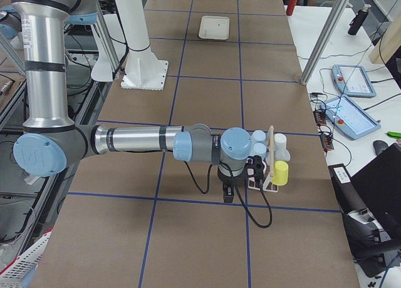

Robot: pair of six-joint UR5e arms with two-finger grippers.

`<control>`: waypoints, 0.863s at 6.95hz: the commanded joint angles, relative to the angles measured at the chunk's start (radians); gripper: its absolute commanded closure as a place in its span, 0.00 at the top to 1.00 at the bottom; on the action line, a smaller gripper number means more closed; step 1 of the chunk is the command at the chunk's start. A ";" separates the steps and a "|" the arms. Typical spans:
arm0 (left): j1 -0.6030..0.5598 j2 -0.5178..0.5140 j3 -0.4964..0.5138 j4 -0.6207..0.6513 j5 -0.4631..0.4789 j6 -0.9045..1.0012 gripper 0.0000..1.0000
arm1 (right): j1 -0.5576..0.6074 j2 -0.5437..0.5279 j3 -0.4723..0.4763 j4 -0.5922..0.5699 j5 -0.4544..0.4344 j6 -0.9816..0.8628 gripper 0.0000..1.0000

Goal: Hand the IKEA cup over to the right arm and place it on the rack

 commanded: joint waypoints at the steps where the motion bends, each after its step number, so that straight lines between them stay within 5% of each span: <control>1: 0.000 0.006 -0.001 -0.002 0.000 0.000 1.00 | 0.001 -0.008 -0.004 0.021 -0.020 0.023 1.00; 6: 0.000 0.001 0.005 0.001 0.017 -0.043 1.00 | 0.003 -0.004 -0.004 0.022 -0.020 0.077 1.00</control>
